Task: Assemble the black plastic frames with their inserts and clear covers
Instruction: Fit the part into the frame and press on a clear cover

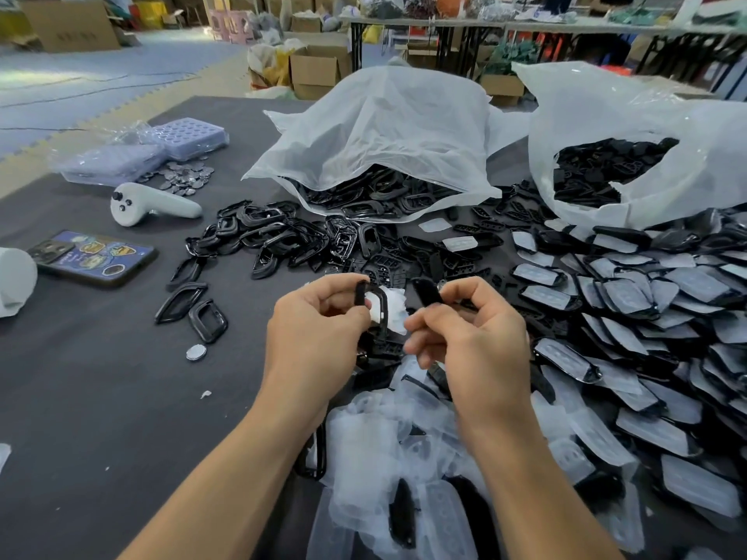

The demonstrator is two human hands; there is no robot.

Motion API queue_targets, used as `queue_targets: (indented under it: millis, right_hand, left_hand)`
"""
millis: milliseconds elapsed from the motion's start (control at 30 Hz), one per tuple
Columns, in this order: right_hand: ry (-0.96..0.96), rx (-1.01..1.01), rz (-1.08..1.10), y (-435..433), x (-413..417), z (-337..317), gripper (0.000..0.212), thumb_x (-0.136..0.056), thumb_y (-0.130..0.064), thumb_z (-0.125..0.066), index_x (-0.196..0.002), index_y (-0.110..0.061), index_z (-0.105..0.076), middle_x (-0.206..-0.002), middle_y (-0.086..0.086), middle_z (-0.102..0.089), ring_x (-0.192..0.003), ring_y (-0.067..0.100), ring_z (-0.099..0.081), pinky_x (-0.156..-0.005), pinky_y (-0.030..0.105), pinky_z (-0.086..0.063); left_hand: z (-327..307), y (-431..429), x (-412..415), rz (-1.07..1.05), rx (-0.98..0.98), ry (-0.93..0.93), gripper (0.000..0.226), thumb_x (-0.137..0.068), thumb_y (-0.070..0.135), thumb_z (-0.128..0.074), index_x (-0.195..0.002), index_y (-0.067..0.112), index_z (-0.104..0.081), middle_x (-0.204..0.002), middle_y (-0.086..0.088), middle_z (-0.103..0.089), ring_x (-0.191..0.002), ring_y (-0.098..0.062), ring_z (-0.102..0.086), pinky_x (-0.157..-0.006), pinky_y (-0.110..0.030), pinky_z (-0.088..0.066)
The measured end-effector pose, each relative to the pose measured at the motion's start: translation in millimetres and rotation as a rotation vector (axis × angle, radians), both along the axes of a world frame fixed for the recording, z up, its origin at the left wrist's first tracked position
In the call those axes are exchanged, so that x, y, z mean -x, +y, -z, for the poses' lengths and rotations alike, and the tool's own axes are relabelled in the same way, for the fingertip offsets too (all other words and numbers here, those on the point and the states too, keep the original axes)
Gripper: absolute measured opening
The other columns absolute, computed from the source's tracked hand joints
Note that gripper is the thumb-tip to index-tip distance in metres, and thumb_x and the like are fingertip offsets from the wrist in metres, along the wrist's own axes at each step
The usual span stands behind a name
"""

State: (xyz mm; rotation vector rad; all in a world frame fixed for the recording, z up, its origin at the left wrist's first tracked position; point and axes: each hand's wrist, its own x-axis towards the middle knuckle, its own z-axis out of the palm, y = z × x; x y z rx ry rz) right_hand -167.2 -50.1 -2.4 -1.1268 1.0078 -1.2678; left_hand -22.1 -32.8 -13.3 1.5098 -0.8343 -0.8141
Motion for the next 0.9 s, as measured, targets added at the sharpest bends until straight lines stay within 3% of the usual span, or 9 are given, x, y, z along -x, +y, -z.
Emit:
queue_targets:
  millis: [67,133,300,400,533,700,800,900]
  right_hand:
    - [0.073,0.026,-0.004,3,-5,1,0.014,-0.081,-0.011,-0.068,-0.078,-0.024,-0.068,-0.066,0.01,-0.07,-0.056,0.018,-0.061,-0.053,0.026,-0.048]
    - [0.142,0.048,-0.009,6,-10,3,0.012,-0.082,-0.012,-0.071,-0.076,-0.022,-0.07,-0.061,0.003,-0.067,-0.055,0.013,-0.057,-0.055,0.027,-0.047]
    - [0.372,0.081,0.048,10,-15,6,0.018,-0.086,-0.017,-0.074,-0.071,-0.026,-0.072,-0.055,-0.009,-0.064,-0.051,0.006,-0.054,-0.055,0.02,-0.042]
    - [0.456,0.079,0.111,12,-18,5,0.02,-0.087,-0.022,-0.072,-0.068,-0.025,-0.072,-0.054,-0.012,-0.065,-0.049,0.005,-0.057,-0.052,0.015,-0.04]
    - [0.548,0.073,0.178,10,-18,6,0.016,-0.085,-0.027,-0.072,-0.07,-0.025,-0.075,-0.059,-0.016,-0.069,-0.056,0.004,-0.063,-0.056,0.021,-0.048]
    - [0.673,0.087,0.187,6,-14,8,0.02,-0.086,-0.029,-0.075,-0.067,-0.025,-0.073,-0.058,-0.018,-0.067,-0.06,-0.001,-0.063,-0.055,0.012,-0.045]
    - [0.713,0.14,0.171,6,-13,9,0.02,-0.088,-0.029,-0.074,-0.069,-0.024,-0.072,-0.056,-0.012,-0.066,-0.057,0.005,-0.062,-0.052,0.017,-0.046]
    - [0.767,0.17,0.12,7,-13,10,0.022,-0.09,-0.027,-0.073,-0.07,-0.021,-0.07,-0.057,-0.008,-0.064,-0.055,0.011,-0.06,-0.058,0.032,-0.052]
  left_hand:
    - [-1,0,2,0.001,0.018,-0.025,0.046,-0.075,0.009,-0.07,-0.101,0.045,-0.079,-0.073,0.017,-0.07,-0.066,-0.012,-0.061,-0.066,-0.037,-0.053]
    - [-2,1,3,0.003,0.032,-0.06,0.047,-0.072,0.014,-0.068,-0.103,0.047,-0.079,-0.07,0.02,-0.066,-0.064,-0.008,-0.059,-0.063,-0.032,-0.054]
    - [-6,6,12,-0.049,0.041,-0.012,0.029,-0.074,0.022,-0.073,-0.091,0.044,-0.082,-0.074,0.01,-0.077,-0.067,-0.012,-0.071,-0.071,-0.039,-0.064]
    - [-7,8,14,-0.011,0.023,0.067,0.03,-0.087,0.007,-0.076,-0.089,0.036,-0.083,-0.08,-0.002,-0.08,-0.073,-0.022,-0.077,-0.074,-0.047,-0.066]
    - [-14,7,12,0.08,0.029,0.258,0.04,-0.089,-0.013,-0.064,-0.085,0.022,-0.084,-0.081,-0.009,-0.08,-0.062,-0.018,-0.073,-0.055,-0.026,-0.059]
    - [-17,8,6,0.216,-0.009,0.336,0.04,-0.089,-0.013,-0.058,-0.088,0.017,-0.085,-0.084,-0.01,-0.079,-0.066,-0.017,-0.069,-0.056,-0.022,-0.057]
    - [-17,8,4,0.226,-0.027,0.333,0.041,-0.09,-0.012,-0.058,-0.086,0.018,-0.085,-0.082,-0.009,-0.077,-0.068,-0.016,-0.068,-0.058,-0.024,-0.059]
    - [-14,8,5,0.214,-0.036,0.315,0.041,-0.09,-0.013,-0.058,-0.085,0.017,-0.085,-0.08,-0.009,-0.077,-0.064,-0.015,-0.069,-0.056,-0.023,-0.059]
